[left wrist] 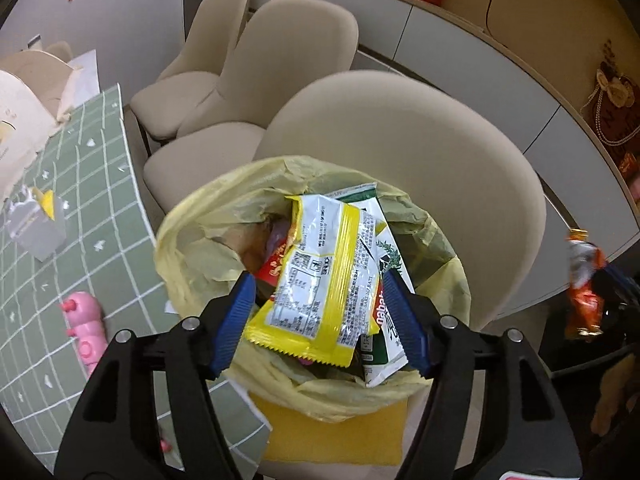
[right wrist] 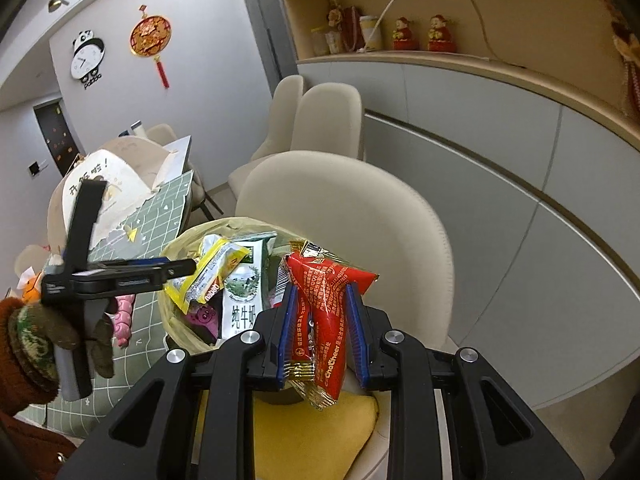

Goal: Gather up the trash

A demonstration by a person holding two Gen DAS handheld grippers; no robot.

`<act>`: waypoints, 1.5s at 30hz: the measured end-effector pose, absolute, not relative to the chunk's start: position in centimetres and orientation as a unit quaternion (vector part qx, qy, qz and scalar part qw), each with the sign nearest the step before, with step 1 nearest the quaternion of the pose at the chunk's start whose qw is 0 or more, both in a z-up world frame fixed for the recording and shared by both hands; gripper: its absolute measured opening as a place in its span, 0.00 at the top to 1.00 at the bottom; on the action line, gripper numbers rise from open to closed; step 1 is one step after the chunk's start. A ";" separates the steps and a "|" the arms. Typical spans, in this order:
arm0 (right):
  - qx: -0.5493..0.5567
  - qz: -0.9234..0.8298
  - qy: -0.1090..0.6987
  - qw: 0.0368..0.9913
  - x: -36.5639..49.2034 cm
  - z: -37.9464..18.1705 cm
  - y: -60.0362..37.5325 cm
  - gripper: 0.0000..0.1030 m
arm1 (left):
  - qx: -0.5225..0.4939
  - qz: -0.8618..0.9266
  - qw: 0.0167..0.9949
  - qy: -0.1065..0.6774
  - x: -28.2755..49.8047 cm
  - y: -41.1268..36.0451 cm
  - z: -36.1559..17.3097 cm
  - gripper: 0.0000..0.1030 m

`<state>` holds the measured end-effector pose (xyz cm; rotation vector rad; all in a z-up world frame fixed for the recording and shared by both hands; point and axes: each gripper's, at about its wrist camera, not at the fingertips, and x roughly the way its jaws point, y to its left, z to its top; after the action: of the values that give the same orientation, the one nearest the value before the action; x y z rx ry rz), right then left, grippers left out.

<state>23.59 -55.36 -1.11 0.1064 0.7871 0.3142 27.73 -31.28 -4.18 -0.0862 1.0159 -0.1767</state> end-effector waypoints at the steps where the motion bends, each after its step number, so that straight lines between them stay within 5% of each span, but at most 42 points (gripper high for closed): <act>1: 0.048 0.160 0.383 0.908 24.0 -1.3 -54.7 0.77 | -0.046 -0.085 0.871 0.482 27.4 -30.8 -3.7 0.38; 14: -0.009 0.308 0.379 0.873 29.6 -3.1 -42.1 0.77 | -0.104 -0.022 0.893 0.438 21.4 -22.5 1.6 0.32; 27: -0.060 0.273 0.467 0.839 33.4 -12.1 -38.1 0.76 | -0.094 0.096 0.899 0.418 11.9 -18.1 1.9 0.25; 34: -0.031 0.270 0.456 0.848 31.3 -9.9 -39.5 0.50 | -0.088 0.106 0.899 0.415 9.9 -18.1 1.7 0.15; 45: 0.007 0.234 0.382 0.894 18.0 -0.1 -41.8 0.48 | -0.044 0.059 0.922 0.381 3.9 -19.3 3.5 0.14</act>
<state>18.02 -41.84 -0.15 0.0144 0.7922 0.4856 3.90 -19.34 3.48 -0.0913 0.7826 0.1214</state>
